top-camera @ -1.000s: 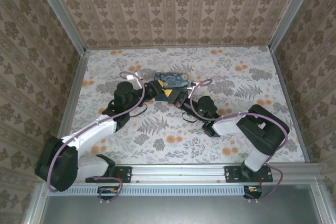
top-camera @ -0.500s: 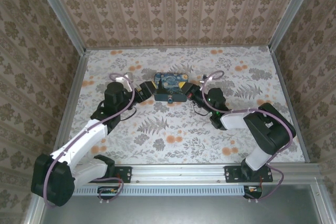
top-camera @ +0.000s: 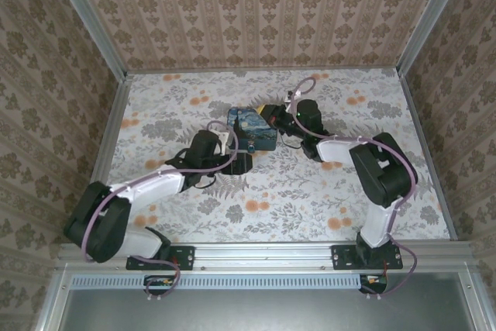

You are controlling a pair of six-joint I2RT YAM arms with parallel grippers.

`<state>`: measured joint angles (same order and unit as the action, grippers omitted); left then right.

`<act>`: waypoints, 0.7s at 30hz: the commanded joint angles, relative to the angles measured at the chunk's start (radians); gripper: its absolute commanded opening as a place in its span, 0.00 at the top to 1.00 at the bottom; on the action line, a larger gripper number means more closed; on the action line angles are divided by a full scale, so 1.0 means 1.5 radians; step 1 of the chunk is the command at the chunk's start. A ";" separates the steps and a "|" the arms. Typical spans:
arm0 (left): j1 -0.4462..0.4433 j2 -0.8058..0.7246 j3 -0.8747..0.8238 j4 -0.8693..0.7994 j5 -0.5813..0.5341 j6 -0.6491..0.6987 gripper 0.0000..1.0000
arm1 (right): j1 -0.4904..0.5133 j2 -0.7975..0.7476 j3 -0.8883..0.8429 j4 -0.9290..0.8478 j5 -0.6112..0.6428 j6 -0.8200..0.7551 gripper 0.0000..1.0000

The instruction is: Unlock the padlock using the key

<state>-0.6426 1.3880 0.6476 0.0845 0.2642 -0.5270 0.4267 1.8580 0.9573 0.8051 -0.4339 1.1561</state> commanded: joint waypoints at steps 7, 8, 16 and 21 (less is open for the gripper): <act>-0.014 0.132 0.047 0.112 -0.019 0.066 0.04 | -0.005 0.051 0.078 -0.073 -0.036 -0.004 1.00; -0.015 0.143 0.049 0.123 -0.019 0.066 0.04 | -0.005 0.055 0.083 -0.076 -0.038 -0.002 1.00; -0.021 0.223 0.063 0.209 -0.028 0.087 0.05 | -0.006 0.095 0.113 -0.081 -0.047 0.009 1.00; -0.022 0.264 0.077 0.255 -0.022 0.081 0.06 | -0.009 0.112 0.115 -0.074 -0.050 0.015 1.00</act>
<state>-0.6682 1.7466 0.7368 0.4004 0.2306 -0.4244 0.4217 2.0048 1.1004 0.6983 -0.4847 1.1625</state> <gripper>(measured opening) 0.946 0.067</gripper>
